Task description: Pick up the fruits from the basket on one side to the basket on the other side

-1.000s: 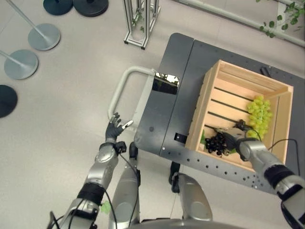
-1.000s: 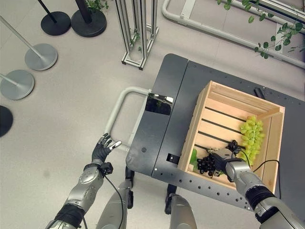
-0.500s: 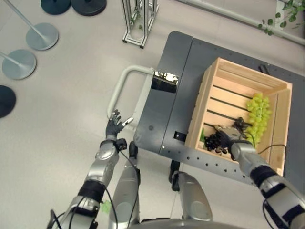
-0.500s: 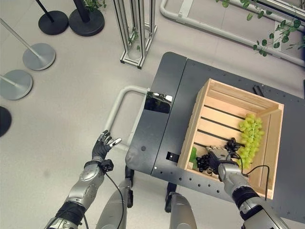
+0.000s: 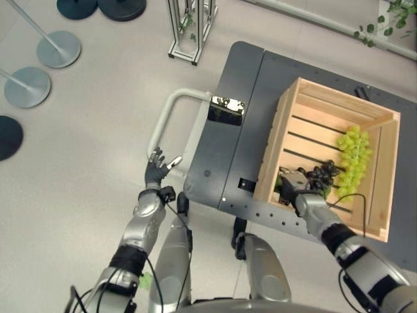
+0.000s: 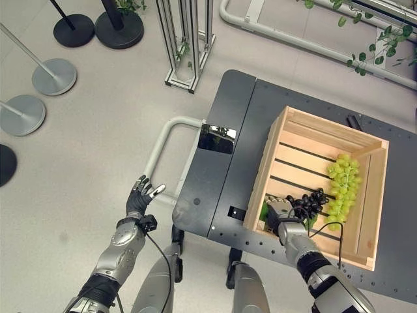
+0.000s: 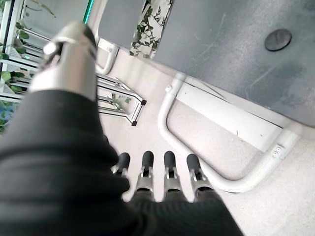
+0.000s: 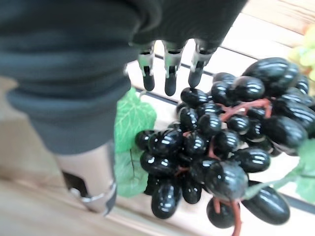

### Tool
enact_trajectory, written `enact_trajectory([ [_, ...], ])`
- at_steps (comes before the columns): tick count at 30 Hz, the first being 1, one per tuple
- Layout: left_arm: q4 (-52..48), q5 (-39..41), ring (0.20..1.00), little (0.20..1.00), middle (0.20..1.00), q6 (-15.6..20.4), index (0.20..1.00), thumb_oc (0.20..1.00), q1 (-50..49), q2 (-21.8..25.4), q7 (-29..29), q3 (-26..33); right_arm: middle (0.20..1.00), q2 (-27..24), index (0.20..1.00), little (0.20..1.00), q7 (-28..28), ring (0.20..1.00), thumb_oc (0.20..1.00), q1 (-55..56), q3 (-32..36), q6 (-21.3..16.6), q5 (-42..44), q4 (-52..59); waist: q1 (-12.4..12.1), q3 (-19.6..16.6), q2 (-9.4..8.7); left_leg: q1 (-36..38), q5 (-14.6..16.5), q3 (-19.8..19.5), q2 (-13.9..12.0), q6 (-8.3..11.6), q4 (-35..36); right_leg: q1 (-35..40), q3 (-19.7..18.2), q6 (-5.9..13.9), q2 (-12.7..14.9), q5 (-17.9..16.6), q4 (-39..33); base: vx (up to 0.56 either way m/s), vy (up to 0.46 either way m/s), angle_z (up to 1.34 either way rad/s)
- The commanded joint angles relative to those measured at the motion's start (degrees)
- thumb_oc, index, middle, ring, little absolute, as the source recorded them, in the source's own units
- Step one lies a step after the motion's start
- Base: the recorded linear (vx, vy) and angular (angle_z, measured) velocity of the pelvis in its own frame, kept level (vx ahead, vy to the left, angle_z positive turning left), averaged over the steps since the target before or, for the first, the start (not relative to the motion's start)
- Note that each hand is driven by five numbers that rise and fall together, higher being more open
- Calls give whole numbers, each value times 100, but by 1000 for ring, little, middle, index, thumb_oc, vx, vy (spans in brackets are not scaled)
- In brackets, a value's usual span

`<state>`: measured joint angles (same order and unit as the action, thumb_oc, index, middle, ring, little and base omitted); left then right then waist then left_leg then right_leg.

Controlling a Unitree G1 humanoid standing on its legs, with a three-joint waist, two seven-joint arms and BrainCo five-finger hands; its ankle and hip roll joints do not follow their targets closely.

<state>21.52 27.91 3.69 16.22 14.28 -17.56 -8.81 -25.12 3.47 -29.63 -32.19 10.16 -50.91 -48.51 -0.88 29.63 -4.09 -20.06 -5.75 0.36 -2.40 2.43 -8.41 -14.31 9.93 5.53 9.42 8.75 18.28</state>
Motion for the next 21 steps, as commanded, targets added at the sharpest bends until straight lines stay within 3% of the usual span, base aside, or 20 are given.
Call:
enact_trajectory([
  [1, -570, 37, 1000, 1000, 1000, 316, 1000, 1000, -11, -135, -67, -39, 1000, -59, 1000, 1000, -237, 1000, 1000, 104, -324, -27, -592, -201, 27, 16, 46, -257, 788, -217, -63, 184, -551, -503, -201, 343, 417, -448, -332, 0, 0, 0],
  [5, -524, 27, 1000, 1000, 1000, 321, 1000, 1000, 27, -133, -51, -58, 1000, -62, 1000, 1000, -393, 1000, 1000, 117, -534, -55, -993, -446, 21, 16, 30, -238, 789, -226, -61, 188, -530, -472, -201, 343, 411, -437, -345, 0, 0, 0],
  [11, -509, 18, 1000, 1000, 1000, 335, 1000, 1000, 53, -86, -38, 18, 1000, -279, 1000, 1000, -404, 1000, 1000, 367, -400, -103, -867, -243, 45, 16, -57, -203, 774, -229, -68, 192, -479, -470, -201, 354, 393, -449, -357, 0, 0, 0],
  [21, -577, -52, 1000, 1000, 1000, 295, 1000, 1000, 152, -28, 90, 146, 1000, -1851, 1000, 1000, -608, 1000, 1000, 1014, 519, -395, -886, 1805, 138, 15, -297, -205, 820, -233, -116, 201, -546, -446, -225, 362, 386, -435, -360, 0, 0, 0],
])
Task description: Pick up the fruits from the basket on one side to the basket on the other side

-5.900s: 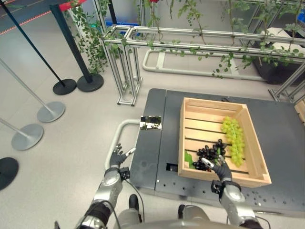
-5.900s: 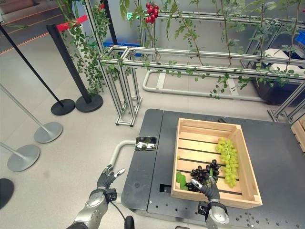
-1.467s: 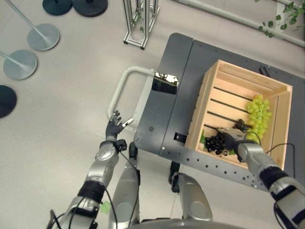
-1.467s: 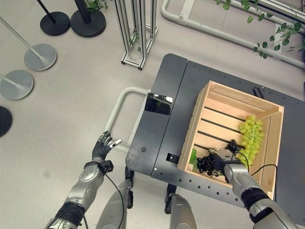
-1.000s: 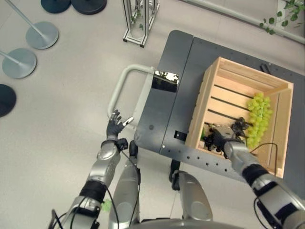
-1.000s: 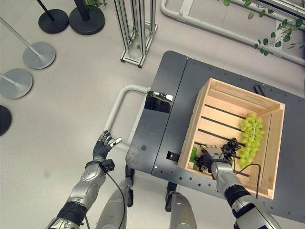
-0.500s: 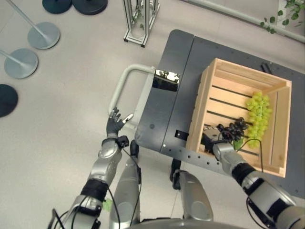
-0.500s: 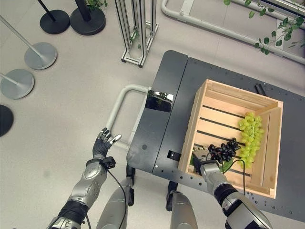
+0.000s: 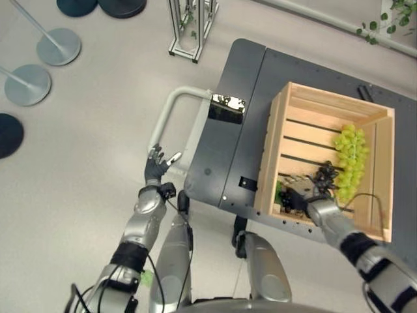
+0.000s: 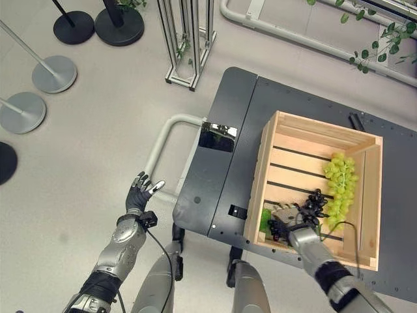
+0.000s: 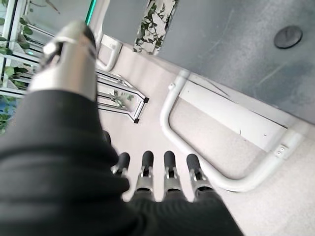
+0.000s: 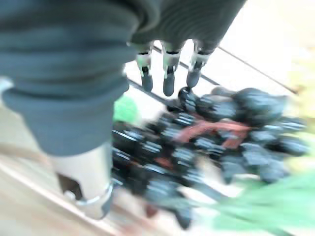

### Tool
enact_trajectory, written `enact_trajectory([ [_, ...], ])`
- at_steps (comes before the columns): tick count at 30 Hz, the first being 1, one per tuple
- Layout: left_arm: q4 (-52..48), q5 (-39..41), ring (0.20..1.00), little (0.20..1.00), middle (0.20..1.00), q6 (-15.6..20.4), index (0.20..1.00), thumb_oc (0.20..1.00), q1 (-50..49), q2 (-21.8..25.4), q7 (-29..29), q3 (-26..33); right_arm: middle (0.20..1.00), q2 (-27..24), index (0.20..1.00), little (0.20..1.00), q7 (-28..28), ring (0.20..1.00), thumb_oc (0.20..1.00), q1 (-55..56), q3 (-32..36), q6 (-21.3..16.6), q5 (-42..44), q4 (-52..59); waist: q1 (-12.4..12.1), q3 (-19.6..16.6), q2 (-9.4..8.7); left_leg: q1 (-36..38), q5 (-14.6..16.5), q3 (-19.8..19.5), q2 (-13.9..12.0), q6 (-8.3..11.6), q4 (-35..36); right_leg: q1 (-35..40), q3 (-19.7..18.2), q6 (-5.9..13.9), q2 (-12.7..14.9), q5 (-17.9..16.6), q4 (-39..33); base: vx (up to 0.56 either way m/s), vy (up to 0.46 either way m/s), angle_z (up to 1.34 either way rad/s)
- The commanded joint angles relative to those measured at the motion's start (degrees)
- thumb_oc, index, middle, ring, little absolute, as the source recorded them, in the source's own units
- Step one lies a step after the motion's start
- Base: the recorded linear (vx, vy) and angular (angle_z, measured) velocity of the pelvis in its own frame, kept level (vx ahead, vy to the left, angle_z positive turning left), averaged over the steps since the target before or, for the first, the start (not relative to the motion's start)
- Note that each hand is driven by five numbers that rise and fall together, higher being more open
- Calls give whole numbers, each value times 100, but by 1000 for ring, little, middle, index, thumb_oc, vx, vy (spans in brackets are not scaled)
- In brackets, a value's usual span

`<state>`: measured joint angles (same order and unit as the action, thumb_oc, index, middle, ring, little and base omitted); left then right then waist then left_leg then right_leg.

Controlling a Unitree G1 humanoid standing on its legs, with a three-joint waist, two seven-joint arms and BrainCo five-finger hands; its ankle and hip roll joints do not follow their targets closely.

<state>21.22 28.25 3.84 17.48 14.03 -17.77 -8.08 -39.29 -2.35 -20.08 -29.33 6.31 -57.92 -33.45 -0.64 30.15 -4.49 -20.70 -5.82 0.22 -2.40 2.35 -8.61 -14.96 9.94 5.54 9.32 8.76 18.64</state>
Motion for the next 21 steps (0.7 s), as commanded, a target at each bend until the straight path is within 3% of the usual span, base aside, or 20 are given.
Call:
enact_trajectory([
  [1, -546, -85, 1000, 1000, 1000, 280, 1000, 1000, 29, -8, 113, 67, 1000, -451, 1000, 1000, -38, 1000, 1000, 79, 251, -13, -184, 324, 111, -37, -249, -140, 826, -221, -116, 209, -524, -379, -224, 362, 397, -435, -396, 0, 0, 0],
  [13, -642, -71, 1000, 1000, 1000, 155, 1000, 1000, -131, 59, 410, 113, 1000, -1437, 1000, 1000, -311, 1000, 1000, 365, 1217, -421, 737, 1897, 122, -117, -395, -121, 828, -223, -129, 209, -503, -329, -219, 373, 366, -459, -485, 0, 0, 0],
  [21, -703, -7, 1000, 1000, 1000, 141, 1000, 1000, -150, 59, 467, 87, 1000, -1581, 1000, 1000, -487, 1000, 1000, 305, 1126, -497, 674, 1984, 103, -129, -424, -123, 836, -239, -125, 202, -521, -326, -232, 373, 361, -456, -455, 0, 0, 0],
])
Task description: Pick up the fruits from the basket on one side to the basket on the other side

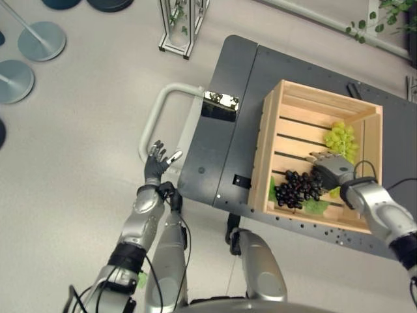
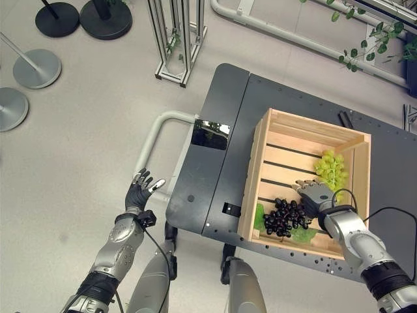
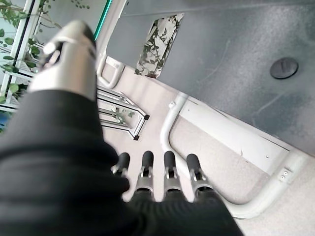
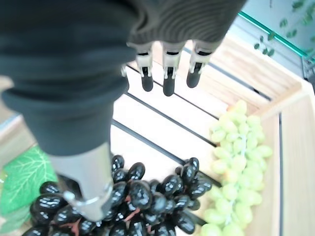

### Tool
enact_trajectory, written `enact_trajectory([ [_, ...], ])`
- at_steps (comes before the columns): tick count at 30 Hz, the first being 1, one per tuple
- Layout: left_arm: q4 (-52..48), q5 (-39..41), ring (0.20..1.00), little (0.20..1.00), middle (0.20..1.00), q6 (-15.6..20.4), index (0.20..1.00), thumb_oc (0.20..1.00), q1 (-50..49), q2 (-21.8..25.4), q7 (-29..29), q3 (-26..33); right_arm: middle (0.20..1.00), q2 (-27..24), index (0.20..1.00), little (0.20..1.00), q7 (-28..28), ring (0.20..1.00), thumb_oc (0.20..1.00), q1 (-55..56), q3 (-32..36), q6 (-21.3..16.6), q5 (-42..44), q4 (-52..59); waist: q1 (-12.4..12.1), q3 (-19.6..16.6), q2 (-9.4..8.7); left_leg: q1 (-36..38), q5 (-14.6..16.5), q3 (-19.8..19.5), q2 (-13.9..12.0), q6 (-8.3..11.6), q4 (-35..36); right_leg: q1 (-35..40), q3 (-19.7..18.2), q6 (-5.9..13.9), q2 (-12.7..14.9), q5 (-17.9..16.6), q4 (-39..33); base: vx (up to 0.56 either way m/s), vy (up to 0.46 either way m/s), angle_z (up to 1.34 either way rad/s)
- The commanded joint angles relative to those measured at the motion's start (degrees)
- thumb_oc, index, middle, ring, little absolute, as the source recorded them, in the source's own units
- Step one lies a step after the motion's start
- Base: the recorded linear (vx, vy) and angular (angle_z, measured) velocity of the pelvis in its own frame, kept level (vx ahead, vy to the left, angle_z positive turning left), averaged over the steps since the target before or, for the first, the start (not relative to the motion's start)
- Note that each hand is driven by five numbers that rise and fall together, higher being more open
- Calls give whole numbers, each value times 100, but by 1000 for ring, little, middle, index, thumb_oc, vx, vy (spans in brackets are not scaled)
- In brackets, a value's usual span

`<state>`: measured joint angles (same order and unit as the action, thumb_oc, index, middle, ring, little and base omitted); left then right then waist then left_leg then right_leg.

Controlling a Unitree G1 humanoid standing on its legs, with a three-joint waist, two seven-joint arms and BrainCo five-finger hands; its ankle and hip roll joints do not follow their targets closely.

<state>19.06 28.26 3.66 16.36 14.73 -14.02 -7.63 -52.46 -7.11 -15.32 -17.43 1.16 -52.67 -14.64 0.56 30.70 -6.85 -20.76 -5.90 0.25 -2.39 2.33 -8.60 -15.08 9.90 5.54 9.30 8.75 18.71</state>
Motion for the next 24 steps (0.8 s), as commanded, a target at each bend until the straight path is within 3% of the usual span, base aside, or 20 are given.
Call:
enact_trajectory([
  [1, -491, -12, 1000, 1000, 1000, 161, 1000, 1000, -44, -2, 87, 51, 1000, -217, 1000, 1000, 12, 1000, 1000, -196, -98, 42, 137, 42, -23, -183, -195, -114, 841, -240, -127, 205, -521, -312, -226, 370, 362, -453, -459, 0, 0, 0],
  [12, -474, -27, 1000, 1000, 1000, 208, 1000, 1000, -3, -7, -22, 68, 1000, 809, 1000, 1000, 335, 1000, 1000, -373, -733, 357, -208, -1686, -102, -121, -141, -131, 817, -277, -118, 209, -526, -314, -197, 352, 355, -438, -438, 0, 0, 0],
  [18, -482, -27, 1000, 1000, 1000, 291, 1000, 1000, 42, -40, -91, 32, 1000, 1539, 1000, 1000, 693, 1000, 1000, -359, -1062, 588, -180, -3239, -119, -92, -68, -152, 810, -291, -89, 201, -539, -323, -197, 347, 370, -441, -418, 0, 0, 0],
  [24, -489, -65, 1000, 1000, 1000, 310, 1000, 1000, 39, -32, -167, 53, 1000, 1904, 1000, 1000, 840, 1000, 1000, -192, -1097, 663, -126, -3723, -88, -91, -10, -169, 792, -280, -70, 199, -519, -365, -224, 344, 373, -447, -408, 0, 0, 0],
])
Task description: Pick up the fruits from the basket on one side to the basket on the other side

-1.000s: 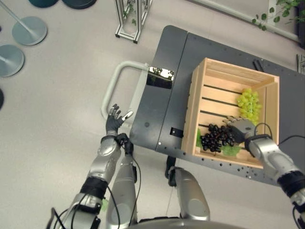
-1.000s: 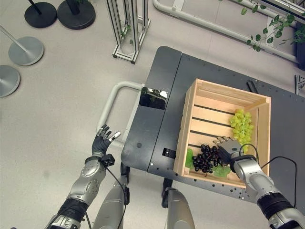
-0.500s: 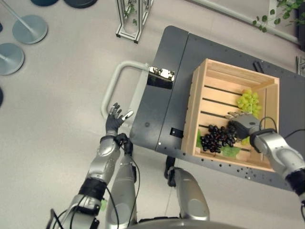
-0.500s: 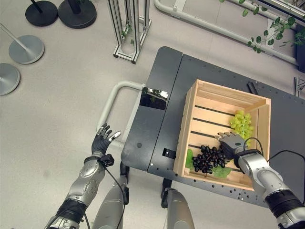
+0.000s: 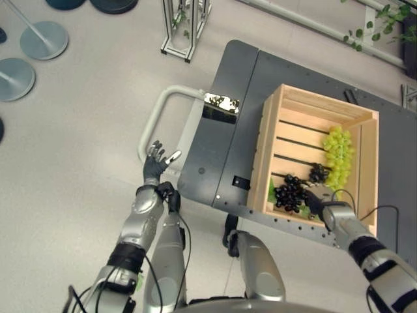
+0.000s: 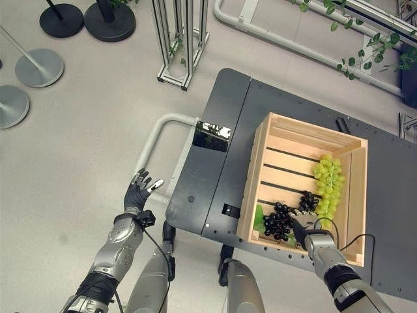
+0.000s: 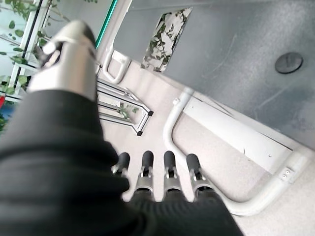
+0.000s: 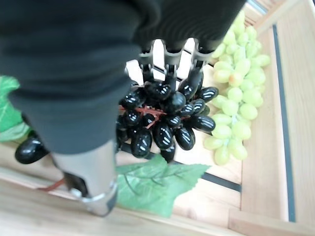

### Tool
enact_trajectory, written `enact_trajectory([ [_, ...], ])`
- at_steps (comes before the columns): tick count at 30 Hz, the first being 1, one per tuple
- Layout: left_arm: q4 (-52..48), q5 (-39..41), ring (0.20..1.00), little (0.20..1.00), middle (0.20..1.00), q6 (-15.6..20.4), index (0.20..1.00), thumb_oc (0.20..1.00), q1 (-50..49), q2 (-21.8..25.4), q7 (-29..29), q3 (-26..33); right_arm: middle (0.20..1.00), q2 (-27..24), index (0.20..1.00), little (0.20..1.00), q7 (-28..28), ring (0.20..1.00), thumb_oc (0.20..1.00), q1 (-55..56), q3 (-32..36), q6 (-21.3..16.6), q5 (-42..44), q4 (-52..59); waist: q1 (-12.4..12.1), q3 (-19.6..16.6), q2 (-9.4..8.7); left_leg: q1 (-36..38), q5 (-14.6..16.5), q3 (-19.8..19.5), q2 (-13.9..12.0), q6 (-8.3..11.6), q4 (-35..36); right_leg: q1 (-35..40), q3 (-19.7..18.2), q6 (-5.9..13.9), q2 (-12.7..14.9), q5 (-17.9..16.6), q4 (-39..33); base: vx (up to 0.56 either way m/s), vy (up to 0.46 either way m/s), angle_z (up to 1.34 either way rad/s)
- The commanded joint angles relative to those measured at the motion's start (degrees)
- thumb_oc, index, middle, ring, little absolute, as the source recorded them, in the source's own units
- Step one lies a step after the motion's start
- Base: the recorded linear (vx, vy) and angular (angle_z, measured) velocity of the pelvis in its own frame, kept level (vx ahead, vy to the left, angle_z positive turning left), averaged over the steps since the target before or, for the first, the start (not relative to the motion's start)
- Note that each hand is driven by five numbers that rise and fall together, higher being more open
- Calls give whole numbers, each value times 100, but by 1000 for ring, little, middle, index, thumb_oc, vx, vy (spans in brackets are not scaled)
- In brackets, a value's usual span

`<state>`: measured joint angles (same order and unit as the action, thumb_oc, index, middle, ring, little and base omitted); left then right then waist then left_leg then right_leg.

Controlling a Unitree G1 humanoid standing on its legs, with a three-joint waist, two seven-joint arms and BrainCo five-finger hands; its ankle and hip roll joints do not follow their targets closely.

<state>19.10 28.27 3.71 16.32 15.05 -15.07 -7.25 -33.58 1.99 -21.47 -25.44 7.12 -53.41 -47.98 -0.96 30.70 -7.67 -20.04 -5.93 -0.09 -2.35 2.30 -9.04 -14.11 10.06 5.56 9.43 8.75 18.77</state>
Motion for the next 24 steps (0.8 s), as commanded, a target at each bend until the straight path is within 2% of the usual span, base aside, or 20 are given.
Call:
enact_trajectory([
  [1, -497, -58, 1000, 1000, 1000, 317, 1000, 1000, 48, -58, -78, 14, 1000, 58, 1000, 1000, -35, 1000, 1000, 445, -294, 79, -1, -449, 71, -91, 75, -248, 794, -249, -73, 202, -484, -478, -244, 344, 364, -452, -404, 0, 0, 0],
  [24, -423, -41, 1000, 1000, 1000, 341, 1000, 1000, -45, -73, -218, -93, 1000, 650, 1000, 1000, 581, 1000, 1000, 287, 71, 265, 1151, -948, 114, -91, 252, -305, 800, -226, -67, 183, -542, -593, -289, 312, 349, -415, -296, 0, 0, 0],
])
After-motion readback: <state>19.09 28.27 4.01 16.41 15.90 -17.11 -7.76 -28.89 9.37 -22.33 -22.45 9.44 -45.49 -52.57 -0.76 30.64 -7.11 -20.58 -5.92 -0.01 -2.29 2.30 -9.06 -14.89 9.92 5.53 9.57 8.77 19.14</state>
